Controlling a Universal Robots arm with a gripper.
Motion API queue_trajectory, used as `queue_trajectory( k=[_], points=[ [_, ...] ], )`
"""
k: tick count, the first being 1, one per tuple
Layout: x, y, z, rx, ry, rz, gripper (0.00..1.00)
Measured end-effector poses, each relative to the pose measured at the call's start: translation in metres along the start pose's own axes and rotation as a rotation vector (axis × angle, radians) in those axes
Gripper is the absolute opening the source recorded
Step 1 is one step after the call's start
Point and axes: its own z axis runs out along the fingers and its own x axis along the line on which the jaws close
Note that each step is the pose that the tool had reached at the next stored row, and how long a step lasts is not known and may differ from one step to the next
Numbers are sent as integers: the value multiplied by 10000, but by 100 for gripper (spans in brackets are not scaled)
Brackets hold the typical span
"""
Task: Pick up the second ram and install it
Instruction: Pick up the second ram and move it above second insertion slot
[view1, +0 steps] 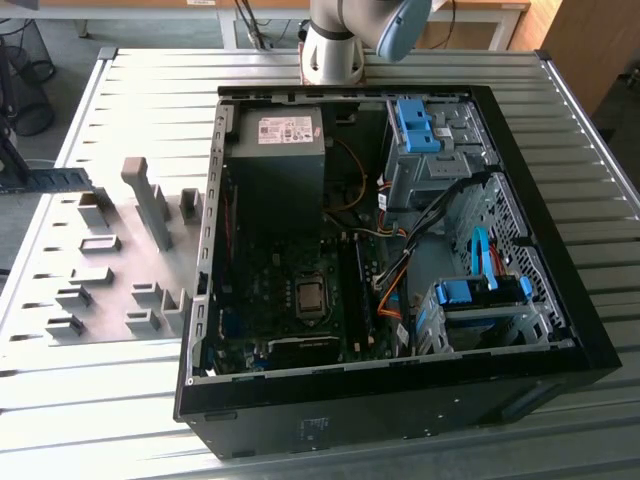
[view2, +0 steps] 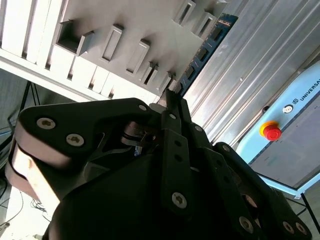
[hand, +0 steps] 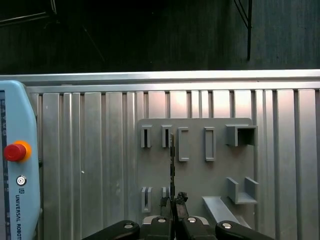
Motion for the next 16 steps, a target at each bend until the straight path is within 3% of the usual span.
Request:
queue_trajectory(
  k=[16],
  points=[
    [1,1,-234,0,1,0,14]
  ],
)
